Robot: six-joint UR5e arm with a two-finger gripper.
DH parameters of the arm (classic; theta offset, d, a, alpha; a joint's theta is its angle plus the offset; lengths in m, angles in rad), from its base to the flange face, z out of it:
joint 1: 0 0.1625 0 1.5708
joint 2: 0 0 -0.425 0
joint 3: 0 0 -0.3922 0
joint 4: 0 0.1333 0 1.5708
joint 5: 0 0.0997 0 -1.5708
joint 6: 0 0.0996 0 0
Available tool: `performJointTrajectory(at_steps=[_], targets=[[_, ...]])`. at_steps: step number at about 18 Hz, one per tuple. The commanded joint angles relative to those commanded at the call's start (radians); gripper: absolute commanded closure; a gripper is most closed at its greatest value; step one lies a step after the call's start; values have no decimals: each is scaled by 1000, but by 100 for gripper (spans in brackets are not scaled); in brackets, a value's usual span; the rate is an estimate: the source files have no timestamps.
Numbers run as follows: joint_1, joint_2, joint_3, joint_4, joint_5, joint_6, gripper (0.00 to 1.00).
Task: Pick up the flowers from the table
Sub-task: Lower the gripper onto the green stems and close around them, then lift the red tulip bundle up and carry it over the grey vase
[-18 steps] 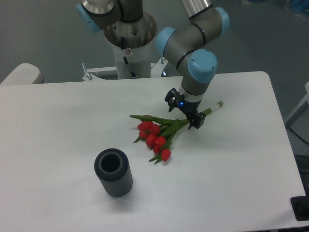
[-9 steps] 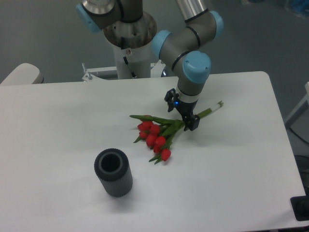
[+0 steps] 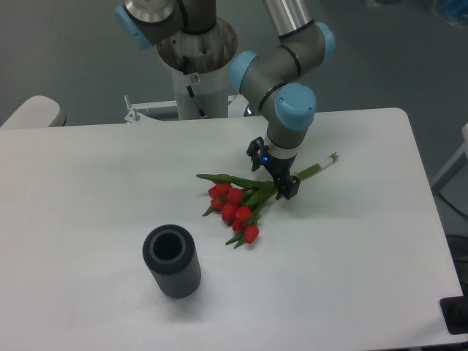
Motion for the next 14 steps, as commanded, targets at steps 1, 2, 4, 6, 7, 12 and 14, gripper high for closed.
performJointTrajectory(at_steps=[1,2,4,6,7,12,14], targets=[[-2,-5,0,12,-2,0,7],[-5,-11,0,23,-2,0,18],[-6,-14,3,23,-3,3,40],[-6,-14,15,23,-3,3,58],[-8,-14,17,23,-3,5,65],[-6,-14,41,22,-3,15,74],[-5,-14,58,19,-5,17,74]])
